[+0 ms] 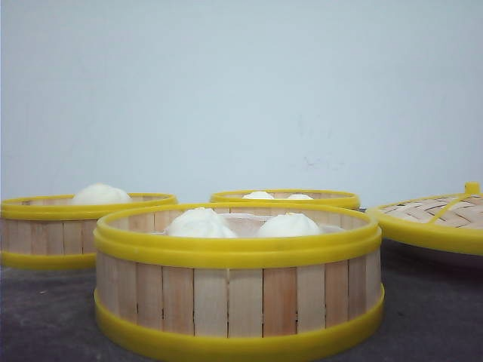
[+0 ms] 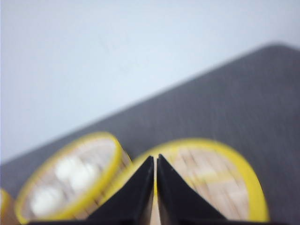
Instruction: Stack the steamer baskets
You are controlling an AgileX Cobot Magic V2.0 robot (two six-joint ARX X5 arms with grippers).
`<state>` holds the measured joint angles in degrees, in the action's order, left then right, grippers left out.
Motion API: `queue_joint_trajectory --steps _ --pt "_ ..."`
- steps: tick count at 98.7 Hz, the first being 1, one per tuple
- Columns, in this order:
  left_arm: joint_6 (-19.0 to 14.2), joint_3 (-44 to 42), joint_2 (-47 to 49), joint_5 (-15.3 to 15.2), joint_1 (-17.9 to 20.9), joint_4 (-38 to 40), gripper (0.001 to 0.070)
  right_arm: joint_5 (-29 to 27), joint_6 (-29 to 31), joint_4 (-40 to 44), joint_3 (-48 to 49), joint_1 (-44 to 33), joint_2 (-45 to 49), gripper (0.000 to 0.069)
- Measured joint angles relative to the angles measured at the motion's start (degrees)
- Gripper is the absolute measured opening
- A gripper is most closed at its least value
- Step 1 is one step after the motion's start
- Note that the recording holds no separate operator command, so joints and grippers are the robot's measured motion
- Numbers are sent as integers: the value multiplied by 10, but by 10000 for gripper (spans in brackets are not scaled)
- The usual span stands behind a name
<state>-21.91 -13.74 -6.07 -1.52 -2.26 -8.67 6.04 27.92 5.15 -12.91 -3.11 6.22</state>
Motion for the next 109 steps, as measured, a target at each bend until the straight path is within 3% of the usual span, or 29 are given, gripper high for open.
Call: queue_joint_trajectory --steps 13,31,43,47,51,60,66,75,93,109 --pt "5 -106 -90 0 0 -2 31 0 -29 33 -116 0 99 6" --pt "57 -274 -230 0 0 -51 31 0 -124 162 -323 0 253 6" --pt "85 -321 -283 0 -3 -65 33 2 -165 228 -413 8 315 12" --pt "91 -322 -290 0 -6 -67 49 3 -174 242 -426 16 324 46" --pt "96 -321 -295 0 -9 -75 86 3 -179 254 -431 23 331 125" --pt "108 -320 -298 4 -16 -80 239 5 -184 273 -431 37 341 370" --pt "113 -320 -300 13 -19 -80 315 8 -184 275 -431 45 349 446" --pt "117 -321 -304 33 -25 -78 359 31 -182 267 -431 57 366 459" --pt "118 -320 -329 75 -46 -78 373 89 -162 241 -454 87 444 459" --pt "118 -320 -341 79 -75 -78 374 91 -161 271 -527 124 573 459"
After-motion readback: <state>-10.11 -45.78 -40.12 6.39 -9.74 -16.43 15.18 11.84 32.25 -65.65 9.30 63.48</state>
